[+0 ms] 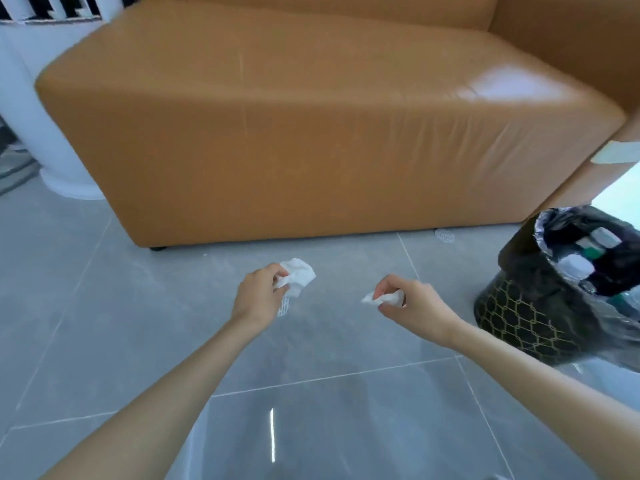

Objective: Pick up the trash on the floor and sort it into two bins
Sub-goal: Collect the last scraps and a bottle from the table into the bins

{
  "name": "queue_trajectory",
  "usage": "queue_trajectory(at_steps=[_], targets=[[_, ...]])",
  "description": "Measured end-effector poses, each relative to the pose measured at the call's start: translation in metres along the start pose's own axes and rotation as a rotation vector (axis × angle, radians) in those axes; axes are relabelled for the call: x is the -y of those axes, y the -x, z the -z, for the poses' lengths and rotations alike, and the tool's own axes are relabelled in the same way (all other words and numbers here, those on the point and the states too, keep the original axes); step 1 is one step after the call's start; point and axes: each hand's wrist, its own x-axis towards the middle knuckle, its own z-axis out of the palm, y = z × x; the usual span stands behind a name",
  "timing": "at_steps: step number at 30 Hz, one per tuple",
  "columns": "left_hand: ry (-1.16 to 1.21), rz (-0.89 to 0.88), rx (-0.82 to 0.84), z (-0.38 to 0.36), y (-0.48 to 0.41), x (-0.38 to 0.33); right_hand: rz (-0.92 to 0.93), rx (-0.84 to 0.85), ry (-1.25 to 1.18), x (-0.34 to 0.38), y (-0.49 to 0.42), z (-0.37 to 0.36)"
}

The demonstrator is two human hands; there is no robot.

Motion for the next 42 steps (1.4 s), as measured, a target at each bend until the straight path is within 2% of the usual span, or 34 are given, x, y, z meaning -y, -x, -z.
queue_trajectory(at_steps=[8,15,20,23,27,33,38,42], targets=[[0.218,-0.273,0.221,-0.037,-0.003,-0.185,-0.149,-0.355,-0.119,-0.058,0.080,0.121],[0.264,-0.514,0.452,-0.088,0.030,-0.341,-0.334,-0.678,-0.138,-0.125,0.170,0.197],[0.232,-0.692,0.664,-0.140,0.081,-0.427,-0.528,-0.765,-0.023,-0.185,0.244,0.233],[0.207,-0.739,0.739,-0.182,0.112,-0.451,-0.615,-0.759,0.075,-0.209,0.280,0.242],[0.193,-0.689,0.815,-0.233,0.140,-0.462,-0.708,-0.750,0.131,-0.237,0.310,0.243],[0.153,-0.672,0.801,-0.285,0.165,-0.459,-0.690,-0.761,0.068,-0.261,0.335,0.235],[-0.097,-0.848,0.789,-0.325,0.181,-0.441,-0.614,-0.753,0.161,-0.273,0.344,0.215],[-0.435,-1.240,0.658,-0.346,0.190,-0.433,-0.521,-0.653,0.061,-0.276,0.344,0.206]])
